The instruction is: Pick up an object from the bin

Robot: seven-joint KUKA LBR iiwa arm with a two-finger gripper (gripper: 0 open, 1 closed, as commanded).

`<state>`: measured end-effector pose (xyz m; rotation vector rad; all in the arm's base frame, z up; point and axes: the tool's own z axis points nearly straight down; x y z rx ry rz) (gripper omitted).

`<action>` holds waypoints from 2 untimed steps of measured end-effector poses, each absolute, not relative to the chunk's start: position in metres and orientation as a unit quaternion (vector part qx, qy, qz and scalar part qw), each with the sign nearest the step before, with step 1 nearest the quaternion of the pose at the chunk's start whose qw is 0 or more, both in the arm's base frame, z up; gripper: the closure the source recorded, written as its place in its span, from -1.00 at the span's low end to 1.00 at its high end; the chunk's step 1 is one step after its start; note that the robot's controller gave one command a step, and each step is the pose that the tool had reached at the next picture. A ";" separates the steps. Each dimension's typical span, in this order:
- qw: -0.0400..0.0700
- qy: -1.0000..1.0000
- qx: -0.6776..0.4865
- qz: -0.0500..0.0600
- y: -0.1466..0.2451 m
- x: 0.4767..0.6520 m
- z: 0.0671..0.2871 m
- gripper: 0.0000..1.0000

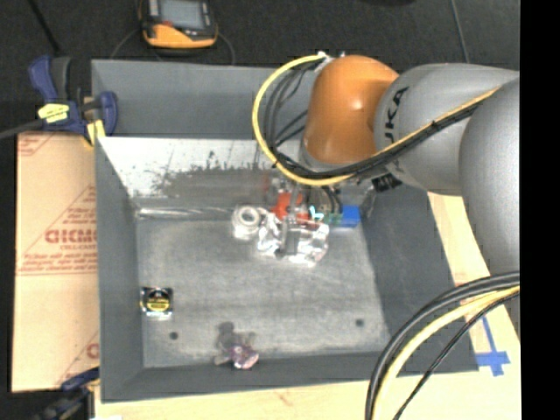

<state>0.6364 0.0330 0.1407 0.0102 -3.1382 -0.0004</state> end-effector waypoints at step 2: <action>-0.006 -0.987 0.160 0.001 -0.035 0.639 0.082 -1.00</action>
Offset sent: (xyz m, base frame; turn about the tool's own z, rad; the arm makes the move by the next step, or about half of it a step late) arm 0.0060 -0.0749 -0.0707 -0.1197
